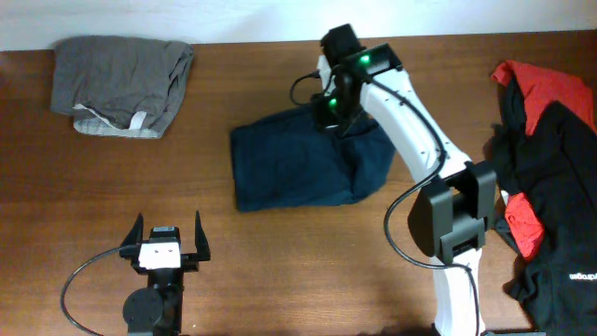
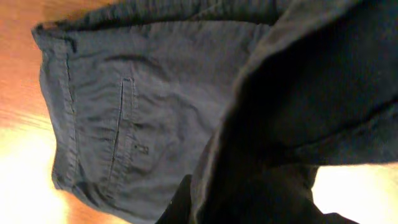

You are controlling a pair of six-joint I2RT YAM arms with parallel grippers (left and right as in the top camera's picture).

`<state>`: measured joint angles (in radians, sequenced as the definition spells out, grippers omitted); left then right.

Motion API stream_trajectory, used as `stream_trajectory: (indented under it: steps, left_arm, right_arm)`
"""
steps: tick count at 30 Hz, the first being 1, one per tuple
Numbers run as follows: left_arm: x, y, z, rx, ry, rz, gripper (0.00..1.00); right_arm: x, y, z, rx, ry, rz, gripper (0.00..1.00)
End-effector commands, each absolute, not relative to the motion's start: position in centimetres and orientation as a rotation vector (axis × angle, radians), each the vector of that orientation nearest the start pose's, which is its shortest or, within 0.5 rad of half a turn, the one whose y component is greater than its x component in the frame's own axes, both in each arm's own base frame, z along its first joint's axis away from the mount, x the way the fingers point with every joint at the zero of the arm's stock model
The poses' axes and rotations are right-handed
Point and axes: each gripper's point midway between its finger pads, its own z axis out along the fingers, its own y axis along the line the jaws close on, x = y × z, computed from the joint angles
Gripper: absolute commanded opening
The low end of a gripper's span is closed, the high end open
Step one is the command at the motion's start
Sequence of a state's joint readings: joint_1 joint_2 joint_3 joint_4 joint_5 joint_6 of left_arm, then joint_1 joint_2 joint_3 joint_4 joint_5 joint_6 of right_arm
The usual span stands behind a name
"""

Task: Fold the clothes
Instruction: 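Pull the shorts' right edge up and left to reposition them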

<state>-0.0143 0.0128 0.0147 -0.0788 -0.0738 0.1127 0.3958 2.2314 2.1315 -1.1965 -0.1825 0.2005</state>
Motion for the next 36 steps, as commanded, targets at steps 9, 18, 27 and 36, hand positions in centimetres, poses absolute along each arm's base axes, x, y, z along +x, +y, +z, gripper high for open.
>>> stream_trajectory:
  steps: [9,18,27,36]
  left_arm:
    - [24.6,0.7,15.8,0.068,1.644,0.135,0.99]
    - [24.6,0.7,15.8,0.068,1.644,0.135,0.99]
    - [24.6,0.7,15.8,0.068,1.645,0.135,0.99]
    - [24.6,0.7,15.8,0.068,1.644,0.135,0.99]
  right_arm:
    - [42.6,29.2,13.5,-0.359,2.841,0.479,0.04]
    - [40.6,32.3,14.1,-0.44,2.847,0.666,0.15]
    - [43.1,28.5,13.5,-0.337,2.838,0.453,0.04]
    - [46.7,16.3,12.5,-0.017,2.897,0.149,0.04]
